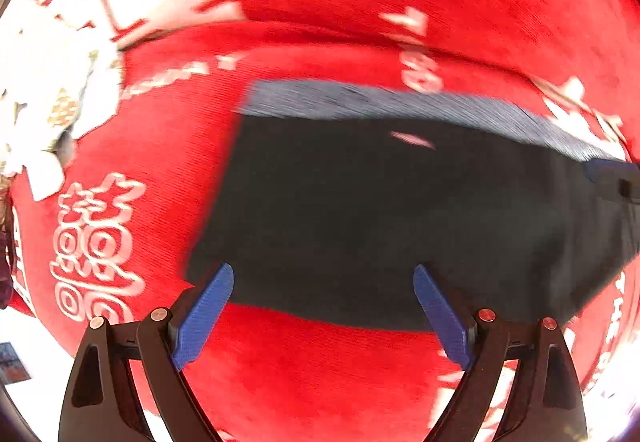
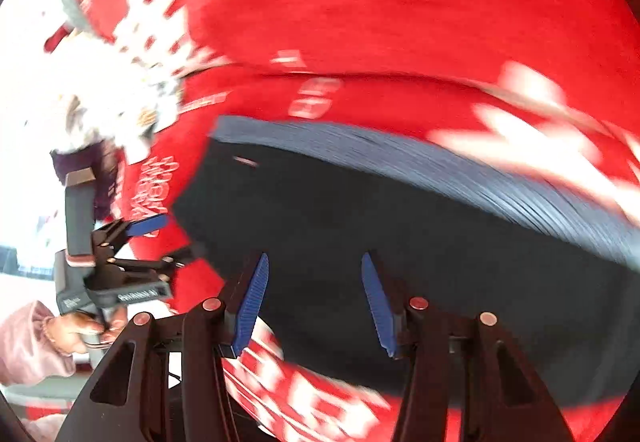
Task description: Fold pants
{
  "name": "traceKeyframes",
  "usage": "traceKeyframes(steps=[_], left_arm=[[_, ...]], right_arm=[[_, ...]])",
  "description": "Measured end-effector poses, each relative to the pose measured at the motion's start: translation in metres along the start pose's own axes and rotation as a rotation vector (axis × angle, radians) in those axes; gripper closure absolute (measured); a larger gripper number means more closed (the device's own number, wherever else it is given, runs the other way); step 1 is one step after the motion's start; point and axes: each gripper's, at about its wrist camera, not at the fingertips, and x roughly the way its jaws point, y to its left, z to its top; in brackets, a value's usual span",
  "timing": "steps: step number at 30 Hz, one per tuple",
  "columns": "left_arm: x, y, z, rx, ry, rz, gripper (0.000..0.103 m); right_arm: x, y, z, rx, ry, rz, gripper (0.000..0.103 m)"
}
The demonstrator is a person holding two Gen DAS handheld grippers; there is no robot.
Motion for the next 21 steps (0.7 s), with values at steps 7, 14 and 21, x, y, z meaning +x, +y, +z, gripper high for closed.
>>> traceKeyframes(steps=[7,14,21], left_arm=[[0.043,0.08,0.015,-0.056,0.037,-0.154,0.01],[0.064,0.094,0.007,-0.002,0.027,-0.358,0.011],[0.071,0.09,-0.002,0.033,0.022,-0.443,0.039]], right_arm=[[0.118,0.09,0.11,-0.24,0.171,0.046,0.05],[0.191,0.111,0.151,-0.357,0.311,-0.054,0.05],[0.214,0.099,0.155,-0.299,0.427,-0.058,0.082]])
